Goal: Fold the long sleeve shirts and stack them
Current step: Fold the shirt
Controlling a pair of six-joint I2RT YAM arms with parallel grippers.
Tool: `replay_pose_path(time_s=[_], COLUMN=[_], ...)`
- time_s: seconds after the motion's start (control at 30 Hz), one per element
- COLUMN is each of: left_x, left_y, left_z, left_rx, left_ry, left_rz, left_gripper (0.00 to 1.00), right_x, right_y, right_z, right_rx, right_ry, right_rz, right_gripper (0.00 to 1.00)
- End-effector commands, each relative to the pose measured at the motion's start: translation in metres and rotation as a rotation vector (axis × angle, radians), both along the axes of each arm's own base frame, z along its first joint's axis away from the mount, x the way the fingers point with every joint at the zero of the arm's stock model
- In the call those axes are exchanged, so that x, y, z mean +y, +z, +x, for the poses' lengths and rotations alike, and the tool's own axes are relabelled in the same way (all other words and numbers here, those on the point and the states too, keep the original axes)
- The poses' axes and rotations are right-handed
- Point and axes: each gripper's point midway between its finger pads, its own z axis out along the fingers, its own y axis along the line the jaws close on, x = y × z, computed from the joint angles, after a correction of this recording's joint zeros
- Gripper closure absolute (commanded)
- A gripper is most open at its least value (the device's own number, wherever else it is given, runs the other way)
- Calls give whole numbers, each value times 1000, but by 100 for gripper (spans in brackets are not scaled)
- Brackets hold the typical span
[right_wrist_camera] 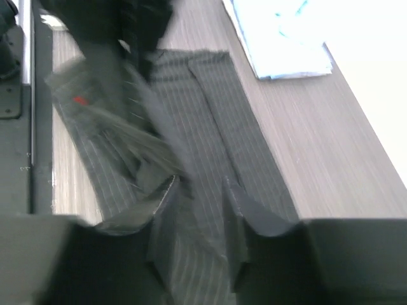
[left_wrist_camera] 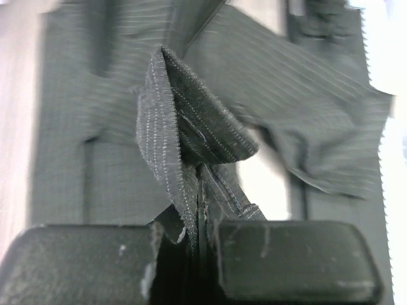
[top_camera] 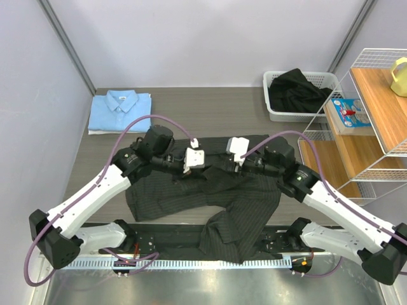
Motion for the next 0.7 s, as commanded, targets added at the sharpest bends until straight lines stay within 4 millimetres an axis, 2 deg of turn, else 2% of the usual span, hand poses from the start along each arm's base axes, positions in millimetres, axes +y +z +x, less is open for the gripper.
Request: replay_pose_path(time_s=[0.0, 0.03, 0.07, 0.1, 0.17, 0.3, 0.33, 0.37, 0.4, 0.47, 0.5, 0.53, 0.57, 0.6, 0.63, 0.67], left_x=[12, 14, 14, 14, 13, -6, -15, -21, -25, -28, -30, -21, -21, -18, -7, 0], left_y=[-1, 0, -4, -7, -11, -4, 3, 3, 6, 11, 6, 4, 8, -1, -5, -10], left_z=[-68, -77, -88, -92, -100, -91, -79, -69, -61, -24, -8, 19, 38, 54, 74, 88], left_rx=[85, 81, 86, 92, 106, 167, 142, 165, 218, 248, 324, 350, 348, 389, 427, 430], left_ry=[-226, -250, -285, -299, -322, -260, -220, -181, -118, -7, 72, 163, 206, 261, 349, 401], left_rz=[54, 57, 66, 74, 82, 51, 22, 17, 2, -58, -71, -96, -140, -140, -154, -151], left_gripper=[100, 100, 100, 100, 100, 100, 100, 100, 100, 100, 100, 100, 100, 100, 100, 100], right_x=[-28, -37, -47, -51, -58, -68, -70, -77, -79, -85, -111, -113, -121, -133, -136, -137], right_y=[1, 11, 8, 7, 8, 12, 13, 12, 10, -3, -12, -20, -13, -39, -49, -47], right_z=[-3, -5, -2, -4, -8, 20, 26, 43, 50, 74, 98, 102, 115, 134, 136, 147], right_rx=[19, 0, 5, -2, -11, 49, 63, 87, 121, 230, 284, 353, 361, 449, 512, 530], right_ry=[-123, -157, -208, -214, -218, -383, -407, -457, -446, -466, -547, -522, -533, -564, -556, -550], right_rz=[-13, 10, -8, -21, -37, -29, -26, -37, -32, -45, -50, -55, -54, -100, -124, -135], right_gripper=[32, 24, 17, 2, 0, 0, 0, 0, 0, 0, 0, 0, 0, 0, 0, 1])
